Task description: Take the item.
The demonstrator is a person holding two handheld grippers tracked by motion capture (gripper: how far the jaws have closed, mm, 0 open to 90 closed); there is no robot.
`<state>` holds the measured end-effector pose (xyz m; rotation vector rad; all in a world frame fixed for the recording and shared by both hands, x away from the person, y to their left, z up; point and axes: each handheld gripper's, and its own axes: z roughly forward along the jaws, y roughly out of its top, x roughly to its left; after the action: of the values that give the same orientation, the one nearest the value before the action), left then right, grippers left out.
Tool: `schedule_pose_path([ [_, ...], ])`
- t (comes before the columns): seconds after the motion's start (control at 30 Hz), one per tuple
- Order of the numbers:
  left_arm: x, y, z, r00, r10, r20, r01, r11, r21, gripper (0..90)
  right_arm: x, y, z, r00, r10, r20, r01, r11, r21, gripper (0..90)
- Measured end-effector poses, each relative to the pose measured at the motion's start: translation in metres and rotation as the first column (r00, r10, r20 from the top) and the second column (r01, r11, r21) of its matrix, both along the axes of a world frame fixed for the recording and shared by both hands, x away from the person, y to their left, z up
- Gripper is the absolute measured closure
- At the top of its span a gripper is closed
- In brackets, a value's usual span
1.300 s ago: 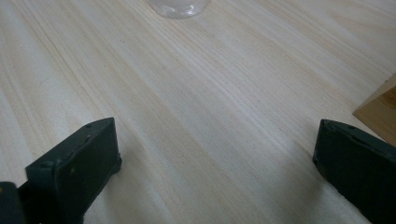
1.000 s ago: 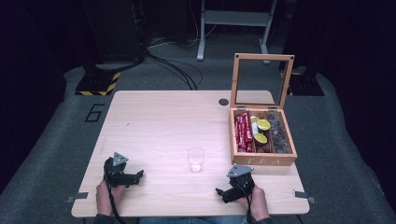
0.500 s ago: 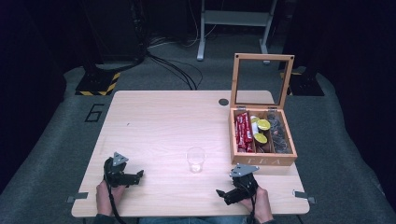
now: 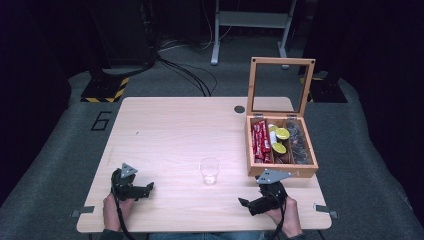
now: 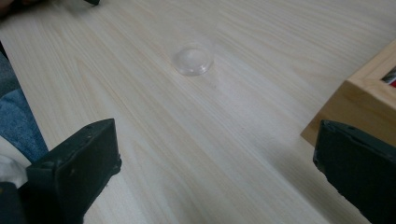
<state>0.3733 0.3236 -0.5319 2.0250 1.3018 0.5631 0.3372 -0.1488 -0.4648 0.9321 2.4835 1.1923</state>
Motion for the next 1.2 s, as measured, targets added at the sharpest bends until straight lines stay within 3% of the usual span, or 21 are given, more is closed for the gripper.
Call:
schedule_pose_path([
  [0.33,0.0,0.0,0.0,1.0,0.0,0.0,0.0,1.0,0.0,0.2,0.007,-0.034,0.023,0.9968,-0.078,0.017,0.077,0.9964,0.036,0.1],
  [0.5,0.0,0.0,0.0,1.0,0.001,0.0,-0.001,1.0,-0.001,0.1,0.017,-0.068,0.036,0.9871,-0.159,0.021,0.158,0.9862,0.049,1.4],
  [0.93,0.0,0.0,0.0,1.0,0.003,0.001,-0.003,1.0,-0.004,0.1,0.039,-0.099,0.047,0.9716,-0.237,0.002,0.237,0.9713,0.025,2.6],
  [1.2,0.0,0.0,0.0,1.0,0.003,0.001,-0.003,1.0,-0.004,0.1,0.055,-0.118,0.047,0.96,-0.279,-0.018,0.28,0.9589,0.046,5.0],
])
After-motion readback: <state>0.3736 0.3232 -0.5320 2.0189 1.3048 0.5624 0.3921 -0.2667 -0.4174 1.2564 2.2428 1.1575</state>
